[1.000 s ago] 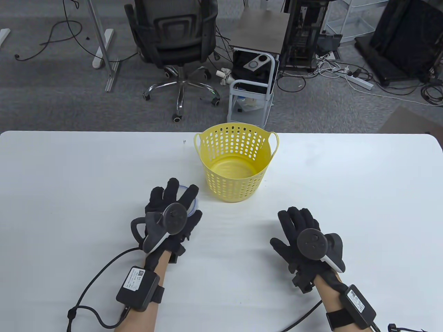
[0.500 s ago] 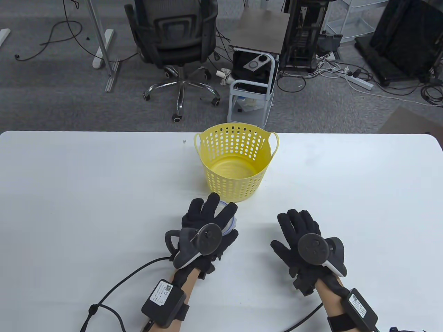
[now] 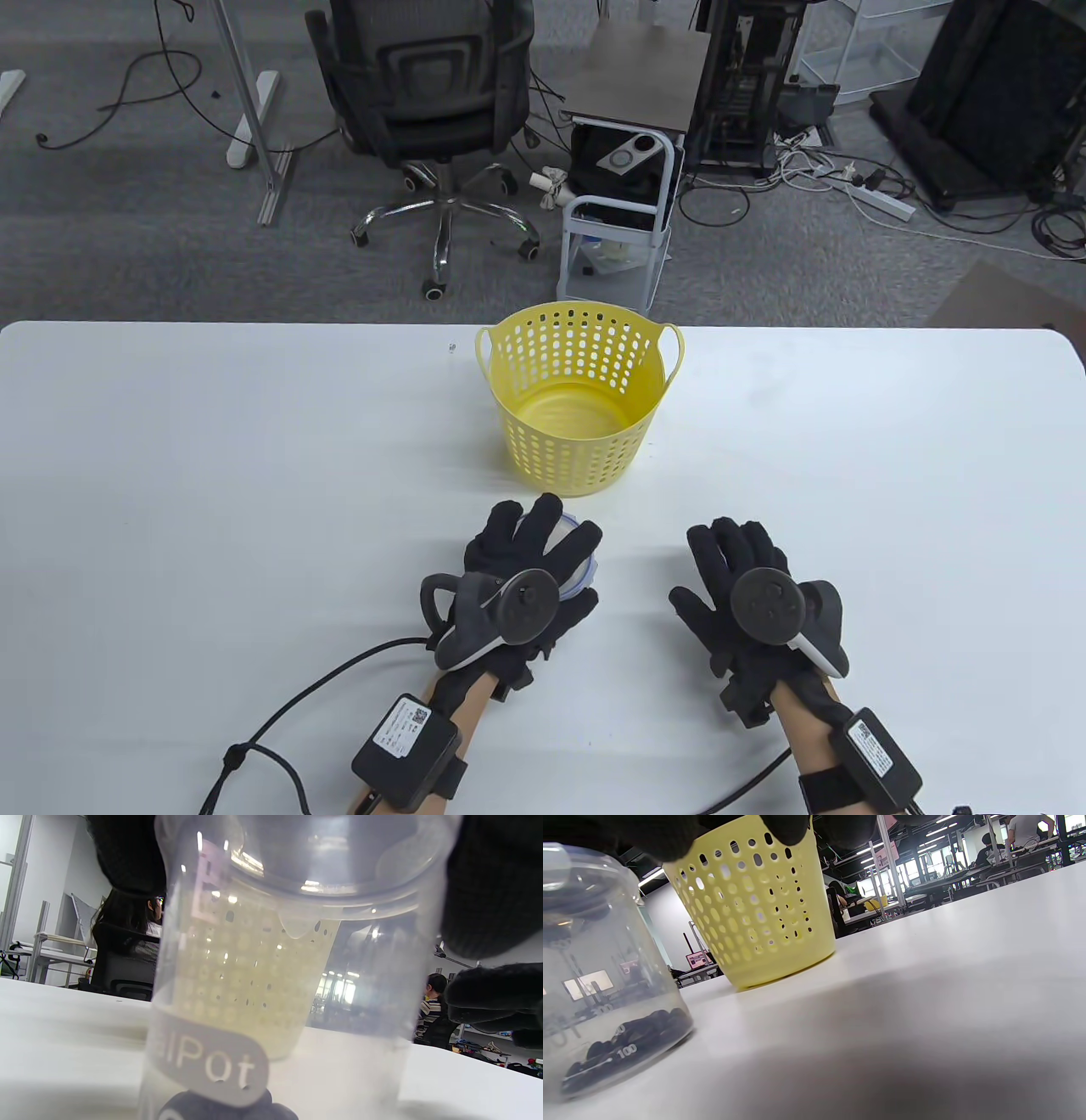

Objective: Pour Go stones into a laundry basket

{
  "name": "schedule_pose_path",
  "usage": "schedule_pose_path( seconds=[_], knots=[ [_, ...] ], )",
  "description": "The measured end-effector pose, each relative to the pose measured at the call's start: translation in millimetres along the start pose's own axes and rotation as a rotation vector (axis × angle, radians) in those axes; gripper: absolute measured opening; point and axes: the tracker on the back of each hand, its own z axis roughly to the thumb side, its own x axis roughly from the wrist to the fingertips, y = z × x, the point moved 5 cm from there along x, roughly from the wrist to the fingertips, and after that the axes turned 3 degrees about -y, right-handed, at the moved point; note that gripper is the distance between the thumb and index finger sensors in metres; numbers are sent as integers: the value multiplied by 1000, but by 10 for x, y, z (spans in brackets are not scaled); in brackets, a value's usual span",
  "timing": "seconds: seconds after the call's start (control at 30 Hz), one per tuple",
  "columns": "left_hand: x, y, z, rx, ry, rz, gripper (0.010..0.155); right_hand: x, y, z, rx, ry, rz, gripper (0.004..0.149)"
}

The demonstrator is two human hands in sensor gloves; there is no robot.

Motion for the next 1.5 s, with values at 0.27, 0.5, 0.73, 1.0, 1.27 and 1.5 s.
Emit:
schedule_pose_path(
  seconds=[0.27,0.5,0.73,1.0,1.27,1.5],
  knots=[
    [43,-86,36,41,-4,-74,80,-20,-120,322,56,-79,-28,78],
    [29,15,-105,-181,-47,-85,92,150,-176,738,167,-118,18,80],
    [-38,187,-519,-328,105,-38,87,481,-177,968,198,-82,-20,73],
    [-93,90,-783,-396,288,-248,84,892,-37,831,364,112,8,59],
    [-132,-40,-815,-395,360,-429,90,1062,171,797,459,144,125,53],
    [-140,-83,-854,-413,398,-438,85,955,206,712,465,149,143,50]
  ],
)
